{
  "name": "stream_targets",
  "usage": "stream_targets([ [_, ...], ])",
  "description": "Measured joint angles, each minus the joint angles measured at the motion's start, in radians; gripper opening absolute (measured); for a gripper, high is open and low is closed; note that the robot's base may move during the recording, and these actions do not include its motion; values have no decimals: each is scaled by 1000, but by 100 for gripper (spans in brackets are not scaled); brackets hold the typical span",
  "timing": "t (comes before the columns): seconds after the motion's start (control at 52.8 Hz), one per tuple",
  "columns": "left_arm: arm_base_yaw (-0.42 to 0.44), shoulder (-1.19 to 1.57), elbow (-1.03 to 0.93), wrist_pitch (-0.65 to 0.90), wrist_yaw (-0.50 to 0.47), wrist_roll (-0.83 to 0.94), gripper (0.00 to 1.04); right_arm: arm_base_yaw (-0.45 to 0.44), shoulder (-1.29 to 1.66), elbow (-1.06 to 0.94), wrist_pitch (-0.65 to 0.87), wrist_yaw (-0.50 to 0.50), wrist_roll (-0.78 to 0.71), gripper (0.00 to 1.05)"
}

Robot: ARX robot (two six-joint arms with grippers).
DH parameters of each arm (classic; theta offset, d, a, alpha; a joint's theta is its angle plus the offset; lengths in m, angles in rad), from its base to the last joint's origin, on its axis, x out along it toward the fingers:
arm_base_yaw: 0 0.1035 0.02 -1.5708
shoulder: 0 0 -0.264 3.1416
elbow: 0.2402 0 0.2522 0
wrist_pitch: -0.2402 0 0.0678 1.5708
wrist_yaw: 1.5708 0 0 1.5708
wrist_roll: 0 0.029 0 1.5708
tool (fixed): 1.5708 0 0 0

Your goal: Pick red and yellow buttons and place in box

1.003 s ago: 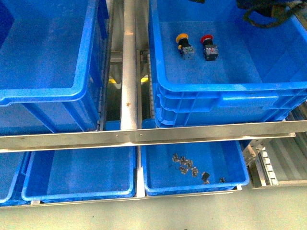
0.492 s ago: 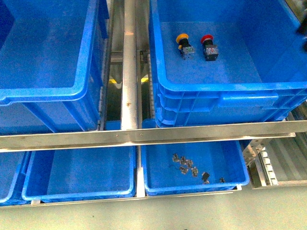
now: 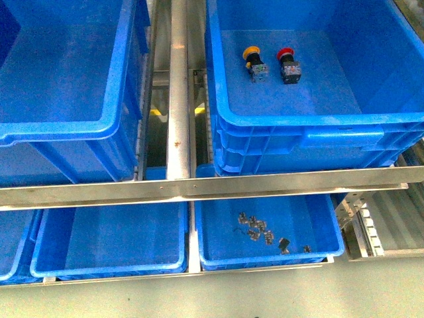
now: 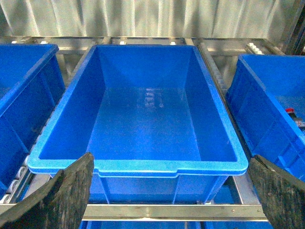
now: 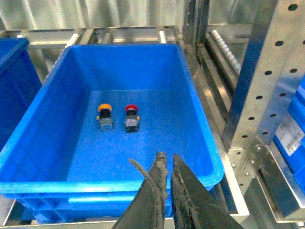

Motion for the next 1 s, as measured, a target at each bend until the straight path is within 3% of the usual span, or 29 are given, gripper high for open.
stream_targets([
  [0.189,0,0,0,0,0,0,97,-43,-175,-29,-137,-48,-1,4],
  [0.246,0,0,0,0,0,0,97,-99,-238,-30,-187,-119,-2,4],
  [0.322,0,0,0,0,0,0,97,-125,-301,-32,-241,-121,-1,4],
  [1.003,0,0,0,0,0,0,97,-128,-762,-35,-670,-126,-2,4],
])
